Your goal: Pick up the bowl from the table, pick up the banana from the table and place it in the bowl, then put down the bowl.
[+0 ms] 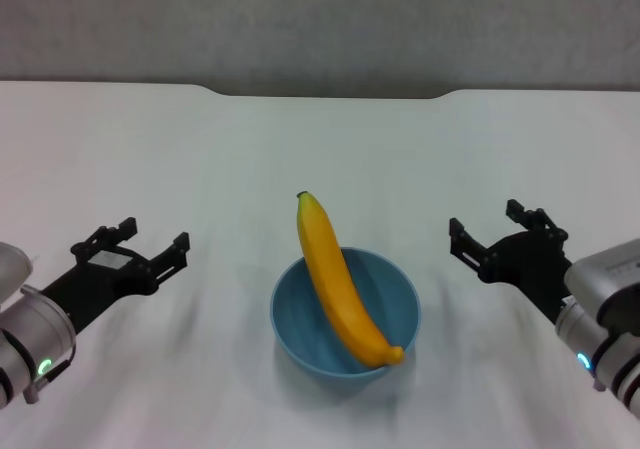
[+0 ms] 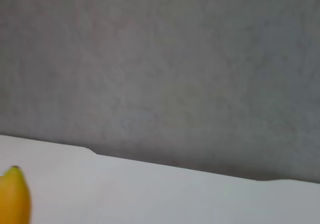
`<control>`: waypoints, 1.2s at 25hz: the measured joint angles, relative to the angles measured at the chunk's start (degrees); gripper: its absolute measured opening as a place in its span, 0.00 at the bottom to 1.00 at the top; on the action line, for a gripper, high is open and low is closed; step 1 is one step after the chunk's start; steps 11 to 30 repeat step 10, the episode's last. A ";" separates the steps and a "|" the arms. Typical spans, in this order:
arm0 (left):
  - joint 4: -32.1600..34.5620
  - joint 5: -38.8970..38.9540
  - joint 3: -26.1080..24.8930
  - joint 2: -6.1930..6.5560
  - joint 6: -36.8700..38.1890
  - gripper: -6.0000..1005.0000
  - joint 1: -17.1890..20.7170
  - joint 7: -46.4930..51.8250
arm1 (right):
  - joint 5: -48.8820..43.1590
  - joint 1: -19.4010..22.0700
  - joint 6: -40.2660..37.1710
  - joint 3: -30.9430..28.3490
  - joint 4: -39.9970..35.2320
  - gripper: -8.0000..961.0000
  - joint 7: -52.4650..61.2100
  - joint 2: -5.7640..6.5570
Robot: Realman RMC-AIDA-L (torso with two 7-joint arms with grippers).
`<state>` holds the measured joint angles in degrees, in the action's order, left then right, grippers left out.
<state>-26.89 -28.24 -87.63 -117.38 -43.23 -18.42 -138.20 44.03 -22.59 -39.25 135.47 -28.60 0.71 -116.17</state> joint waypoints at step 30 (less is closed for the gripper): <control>2.19 0.34 3.34 -0.22 -1.68 0.82 -1.68 -1.74 | 0.42 0.40 -2.56 2.15 0.87 0.91 0.32 -0.28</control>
